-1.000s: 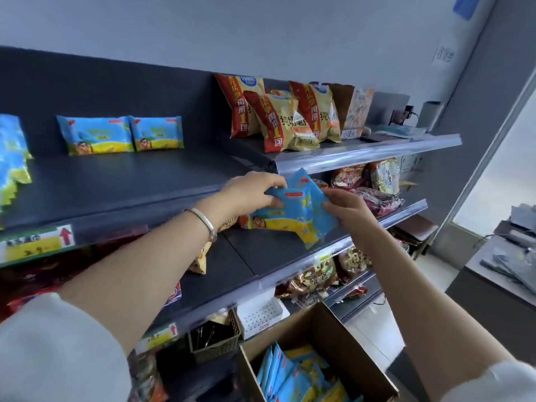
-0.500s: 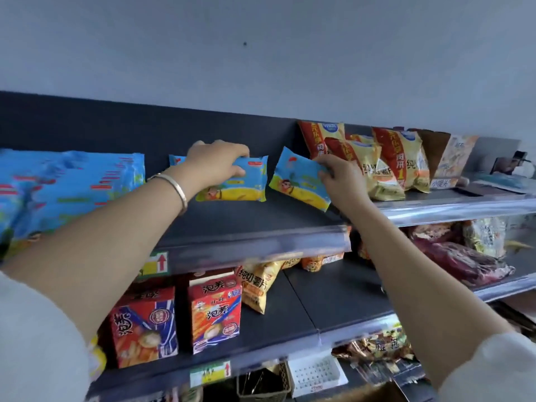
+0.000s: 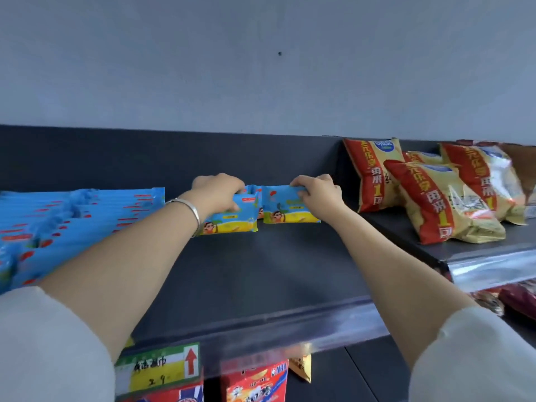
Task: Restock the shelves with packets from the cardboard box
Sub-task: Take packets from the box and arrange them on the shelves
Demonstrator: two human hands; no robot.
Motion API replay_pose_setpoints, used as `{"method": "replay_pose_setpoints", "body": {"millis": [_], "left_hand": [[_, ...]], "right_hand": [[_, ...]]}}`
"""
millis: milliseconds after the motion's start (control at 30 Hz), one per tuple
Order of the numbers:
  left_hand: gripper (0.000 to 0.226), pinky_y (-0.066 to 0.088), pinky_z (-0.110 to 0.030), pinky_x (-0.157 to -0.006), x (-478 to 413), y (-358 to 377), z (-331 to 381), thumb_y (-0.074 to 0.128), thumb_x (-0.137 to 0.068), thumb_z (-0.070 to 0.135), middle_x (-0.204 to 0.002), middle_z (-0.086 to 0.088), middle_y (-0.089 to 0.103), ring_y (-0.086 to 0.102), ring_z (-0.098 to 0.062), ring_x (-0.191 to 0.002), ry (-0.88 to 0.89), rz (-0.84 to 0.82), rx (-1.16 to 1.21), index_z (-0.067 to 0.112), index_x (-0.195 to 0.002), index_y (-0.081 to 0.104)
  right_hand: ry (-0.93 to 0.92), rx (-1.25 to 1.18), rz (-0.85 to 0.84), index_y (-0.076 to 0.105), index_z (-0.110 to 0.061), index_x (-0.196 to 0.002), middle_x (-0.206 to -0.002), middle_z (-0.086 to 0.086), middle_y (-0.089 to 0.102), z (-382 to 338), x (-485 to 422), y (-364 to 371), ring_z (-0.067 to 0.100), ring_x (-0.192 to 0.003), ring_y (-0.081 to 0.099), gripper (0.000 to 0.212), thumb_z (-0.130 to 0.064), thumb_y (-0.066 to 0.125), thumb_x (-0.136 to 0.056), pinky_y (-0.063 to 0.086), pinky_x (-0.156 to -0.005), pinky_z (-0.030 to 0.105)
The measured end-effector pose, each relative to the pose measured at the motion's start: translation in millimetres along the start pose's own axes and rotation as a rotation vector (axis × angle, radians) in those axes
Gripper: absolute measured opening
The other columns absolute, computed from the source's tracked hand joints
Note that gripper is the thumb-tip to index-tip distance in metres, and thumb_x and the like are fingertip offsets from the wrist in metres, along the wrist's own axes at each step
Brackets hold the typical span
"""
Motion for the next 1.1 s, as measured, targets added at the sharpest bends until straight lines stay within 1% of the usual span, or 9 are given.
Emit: {"method": "replay_pose_setpoints", "body": {"millis": [100, 167, 300, 400, 500, 633, 700, 900, 1100], "left_hand": [[0.015, 0.033, -0.026, -0.058, -12, 6, -7, 0.057, -0.090, 0.031, -0.096, 0.004, 0.057, 0.049, -0.012, -0.065, 0.000, -0.024, -0.017, 0.023, -0.102, 0.055], [0.010, 0.035, -0.028, -0.061, -21, 10, -10, 0.057, -0.090, 0.030, -0.093, 0.005, 0.054, 0.047, -0.011, -0.063, -0.002, -0.004, 0.000, 0.025, -0.098, 0.053], [0.010, 0.036, -0.029, -0.065, -39, 18, -8, 0.057, -0.090, 0.027, -0.092, 0.004, 0.054, 0.050, -0.018, -0.080, -0.008, 0.036, 0.006, 0.023, -0.099, 0.054], [0.021, 0.035, -0.030, -0.065, -52, 28, -9, 0.055, -0.092, 0.021, -0.103, 0.000, 0.057, 0.053, -0.021, -0.091, -0.035, 0.067, -0.036, 0.022, -0.113, 0.051], [0.031, 0.034, -0.033, -0.065, -60, 37, -11, 0.058, -0.088, 0.008, -0.110, -0.004, 0.049, 0.049, -0.024, -0.099, -0.033, 0.215, -0.188, 0.019, -0.115, 0.045], [0.042, 0.032, -0.032, -0.067, -66, 45, -10, 0.058, -0.082, -0.003, -0.109, -0.004, 0.045, 0.047, -0.024, -0.099, -0.025, 0.276, -0.224, 0.019, -0.116, 0.043], [0.042, 0.032, -0.031, -0.068, -66, 45, -10, 0.059, -0.084, -0.001, -0.109, -0.003, 0.046, 0.047, -0.023, -0.100, -0.024, 0.276, -0.218, 0.020, -0.118, 0.044], [0.041, 0.036, -0.034, -0.080, -57, 40, -6, 0.060, -0.089, 0.016, -0.115, -0.001, 0.049, 0.047, -0.023, -0.106, -0.009, 0.287, -0.189, 0.024, -0.125, 0.043], [0.036, 0.037, -0.036, -0.086, -40, 28, 13, 0.055, -0.093, 0.026, -0.119, -0.001, 0.050, 0.047, -0.024, -0.110, 0.068, 0.316, -0.104, 0.023, -0.127, 0.045]], "right_hand": [[0.005, -0.008, -0.050, 0.056, -0.033, -0.118, -0.110, 0.003, 0.054, 3, -26, 17, 0.024, -0.121, 0.035, 0.034, -0.016, 0.037, -0.097, 0.026, -0.086, 0.036], [0.000, -0.004, -0.084, 0.056, -0.032, -0.119, -0.115, 0.005, 0.055, 6, -41, 30, 0.024, -0.122, 0.034, 0.033, -0.015, 0.037, -0.097, 0.028, -0.090, 0.038], [-0.019, 0.026, -0.122, 0.055, -0.033, -0.123, -0.124, 0.004, 0.052, 14, -60, 51, 0.026, -0.124, 0.033, 0.034, -0.017, 0.039, -0.098, 0.030, -0.096, 0.041], [-0.064, 0.144, -0.016, 0.051, -0.031, -0.125, -0.128, 0.002, 0.042, 13, -64, 57, 0.030, -0.122, 0.033, 0.032, -0.020, 0.046, -0.096, 0.033, -0.096, 0.045], [-0.113, 0.257, 0.131, 0.047, -0.028, -0.124, -0.125, 0.004, 0.043, 9, -63, 58, 0.031, -0.119, 0.037, 0.034, -0.018, 0.053, -0.092, 0.034, -0.092, 0.045], [-0.182, 0.261, 0.115, 0.047, -0.025, -0.125, -0.121, 0.006, 0.046, 7, -66, 65, 0.031, -0.113, 0.042, 0.038, -0.008, 0.051, -0.091, 0.036, -0.078, 0.037], [-0.183, 0.244, 0.087, 0.046, -0.024, -0.126, -0.122, 0.006, 0.046, 7, -67, 64, 0.031, -0.113, 0.042, 0.037, -0.009, 0.050, -0.092, 0.036, -0.075, 0.036], [-0.163, 0.223, 0.091, 0.042, -0.023, -0.135, -0.132, 0.007, 0.044, 2, -57, 51, 0.033, -0.121, 0.038, 0.044, -0.012, 0.047, -0.093, 0.039, -0.091, 0.043], [-0.114, 0.211, 0.107, 0.046, -0.023, -0.133, -0.131, 0.005, 0.045, -2, -28, 31, 0.032, -0.119, 0.039, 0.040, -0.017, 0.048, -0.093, 0.041, -0.087, 0.041]]}}
Point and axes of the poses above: each hand's wrist, its own x-axis away from the middle knuckle, its own y-axis out of the palm, z = x × y, the point moved 5 cm from there along -x, towards the middle knuckle
